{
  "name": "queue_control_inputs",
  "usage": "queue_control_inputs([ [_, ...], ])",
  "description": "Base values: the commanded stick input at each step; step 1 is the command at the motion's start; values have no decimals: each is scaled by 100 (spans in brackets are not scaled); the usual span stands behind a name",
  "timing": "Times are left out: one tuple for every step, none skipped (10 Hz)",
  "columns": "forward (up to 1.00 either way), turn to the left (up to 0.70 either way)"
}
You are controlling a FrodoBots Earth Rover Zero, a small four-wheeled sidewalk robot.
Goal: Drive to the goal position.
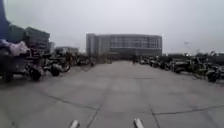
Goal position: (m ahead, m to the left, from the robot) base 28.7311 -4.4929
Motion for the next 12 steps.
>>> queue_control_inputs([
  [100,-39],
  [100,-39],
  [100,-39],
  [100,-39],
  [100,-39],
  [100,-11],
  [100,1],
  [100,1],
  [100,1],
  [100,1],
  [100,1],
  [100,1],
])
